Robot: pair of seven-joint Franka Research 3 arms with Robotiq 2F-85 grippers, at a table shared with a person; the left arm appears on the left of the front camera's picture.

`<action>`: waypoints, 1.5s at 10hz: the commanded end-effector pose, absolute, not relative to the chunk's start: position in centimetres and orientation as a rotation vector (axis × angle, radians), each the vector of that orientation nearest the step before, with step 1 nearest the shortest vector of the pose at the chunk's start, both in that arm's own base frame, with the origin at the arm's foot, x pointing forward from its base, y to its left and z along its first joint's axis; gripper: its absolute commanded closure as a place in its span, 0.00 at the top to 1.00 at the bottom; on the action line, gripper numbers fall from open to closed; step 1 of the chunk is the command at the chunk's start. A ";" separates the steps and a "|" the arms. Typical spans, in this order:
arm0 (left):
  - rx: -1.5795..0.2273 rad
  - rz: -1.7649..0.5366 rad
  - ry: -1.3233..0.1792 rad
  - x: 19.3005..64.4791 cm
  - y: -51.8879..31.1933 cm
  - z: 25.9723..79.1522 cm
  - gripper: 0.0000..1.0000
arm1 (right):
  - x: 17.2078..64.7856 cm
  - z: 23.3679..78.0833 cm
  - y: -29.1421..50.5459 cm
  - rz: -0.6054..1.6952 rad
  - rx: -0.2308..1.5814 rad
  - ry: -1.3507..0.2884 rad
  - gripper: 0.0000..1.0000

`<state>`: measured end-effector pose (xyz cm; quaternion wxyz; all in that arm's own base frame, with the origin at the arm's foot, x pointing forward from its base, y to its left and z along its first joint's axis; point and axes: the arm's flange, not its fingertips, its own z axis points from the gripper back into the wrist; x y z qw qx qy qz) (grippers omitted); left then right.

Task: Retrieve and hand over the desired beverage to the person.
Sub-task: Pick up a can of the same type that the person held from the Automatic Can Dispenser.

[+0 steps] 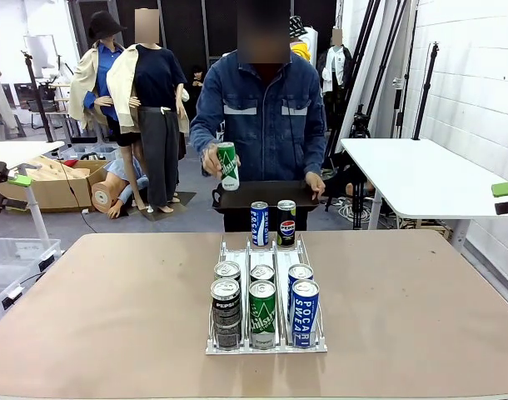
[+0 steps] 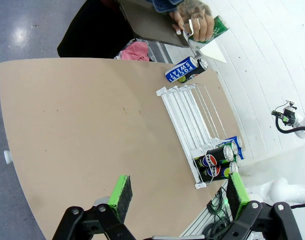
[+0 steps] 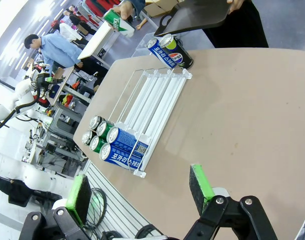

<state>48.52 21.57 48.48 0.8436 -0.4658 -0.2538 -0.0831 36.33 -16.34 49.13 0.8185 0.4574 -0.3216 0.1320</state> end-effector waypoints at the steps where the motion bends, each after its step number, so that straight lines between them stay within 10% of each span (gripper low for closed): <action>1: -0.985 -0.174 -0.536 48.4 21.6 48.5 1.00 | 36.4 49.2 -16.3 0.277 0.977 -0.683 1.00; 15: -0.985 -0.174 -0.536 48.4 21.6 48.5 1.00 | 36.4 49.2 -16.3 0.277 0.977 -0.683 1.00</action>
